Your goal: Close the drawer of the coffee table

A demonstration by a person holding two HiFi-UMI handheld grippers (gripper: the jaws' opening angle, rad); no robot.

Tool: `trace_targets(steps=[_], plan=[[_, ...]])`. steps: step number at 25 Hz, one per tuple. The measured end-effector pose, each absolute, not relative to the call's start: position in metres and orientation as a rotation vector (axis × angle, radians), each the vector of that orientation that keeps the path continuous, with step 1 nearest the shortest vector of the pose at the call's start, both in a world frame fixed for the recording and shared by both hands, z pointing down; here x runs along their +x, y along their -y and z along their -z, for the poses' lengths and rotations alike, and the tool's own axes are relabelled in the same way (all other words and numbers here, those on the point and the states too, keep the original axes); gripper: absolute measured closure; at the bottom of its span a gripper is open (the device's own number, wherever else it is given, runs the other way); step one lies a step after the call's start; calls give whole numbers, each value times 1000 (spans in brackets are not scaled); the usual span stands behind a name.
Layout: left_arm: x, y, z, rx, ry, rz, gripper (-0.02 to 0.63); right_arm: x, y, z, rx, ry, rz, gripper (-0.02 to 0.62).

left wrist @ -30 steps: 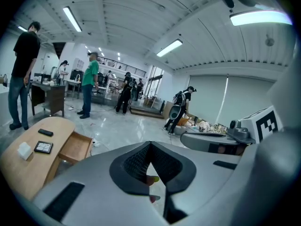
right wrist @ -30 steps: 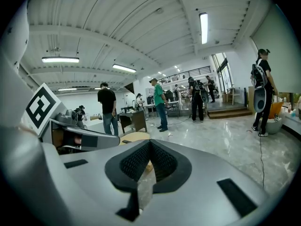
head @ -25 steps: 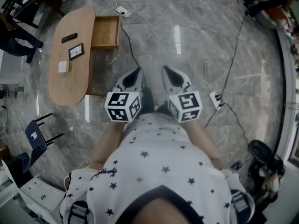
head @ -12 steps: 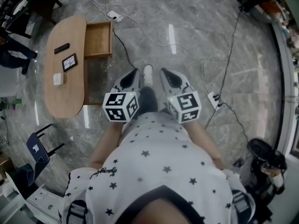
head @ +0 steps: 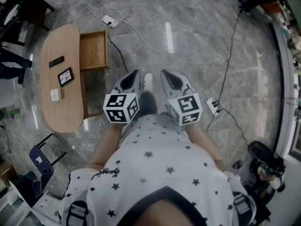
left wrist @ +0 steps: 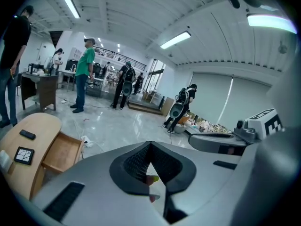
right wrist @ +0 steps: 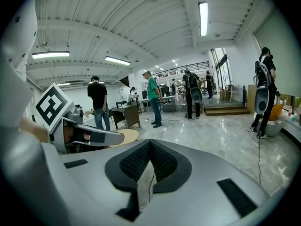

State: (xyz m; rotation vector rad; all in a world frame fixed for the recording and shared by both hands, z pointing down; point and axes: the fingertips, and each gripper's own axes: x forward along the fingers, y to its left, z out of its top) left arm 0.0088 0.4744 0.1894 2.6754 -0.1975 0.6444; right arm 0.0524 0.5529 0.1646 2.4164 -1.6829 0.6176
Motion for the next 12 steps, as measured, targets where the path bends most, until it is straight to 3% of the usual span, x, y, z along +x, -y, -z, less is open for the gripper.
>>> trace_targets(steps=[12], plan=[[104,-398,-188,2635,233,-671,600,148,-483,-165,2366,1688,-663,589]])
